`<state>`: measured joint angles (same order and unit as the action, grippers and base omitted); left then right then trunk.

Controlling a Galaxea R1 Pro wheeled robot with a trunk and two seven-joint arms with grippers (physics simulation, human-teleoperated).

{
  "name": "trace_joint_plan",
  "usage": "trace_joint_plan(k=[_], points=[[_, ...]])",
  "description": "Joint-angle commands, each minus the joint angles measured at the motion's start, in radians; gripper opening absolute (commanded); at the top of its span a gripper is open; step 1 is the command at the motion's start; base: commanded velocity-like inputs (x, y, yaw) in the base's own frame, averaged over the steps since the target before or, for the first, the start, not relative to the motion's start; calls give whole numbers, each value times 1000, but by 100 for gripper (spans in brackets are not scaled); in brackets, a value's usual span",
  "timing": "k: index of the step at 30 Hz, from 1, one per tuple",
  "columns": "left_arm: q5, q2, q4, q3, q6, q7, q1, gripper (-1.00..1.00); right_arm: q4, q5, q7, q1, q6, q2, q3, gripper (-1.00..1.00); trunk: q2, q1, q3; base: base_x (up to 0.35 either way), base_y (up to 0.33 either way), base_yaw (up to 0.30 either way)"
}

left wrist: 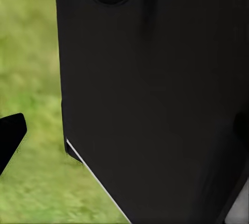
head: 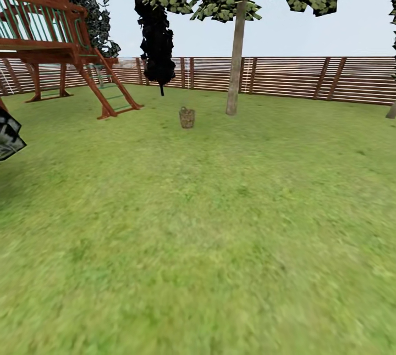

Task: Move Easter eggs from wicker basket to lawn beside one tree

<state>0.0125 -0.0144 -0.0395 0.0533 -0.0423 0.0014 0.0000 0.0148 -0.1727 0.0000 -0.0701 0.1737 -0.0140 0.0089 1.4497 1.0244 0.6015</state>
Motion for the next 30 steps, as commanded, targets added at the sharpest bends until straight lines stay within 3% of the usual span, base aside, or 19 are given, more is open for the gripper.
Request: trace_joint_plan(k=[1,30], points=[[1,0,0,5,-2,0,0,100,0,-4,0,0,3,0,0,100,0,1,1,337,0,0],[1,1,0,5,-2,0,0,100,3,1,-5,0,2,10,0,100,0,1,1,337,0,0]])
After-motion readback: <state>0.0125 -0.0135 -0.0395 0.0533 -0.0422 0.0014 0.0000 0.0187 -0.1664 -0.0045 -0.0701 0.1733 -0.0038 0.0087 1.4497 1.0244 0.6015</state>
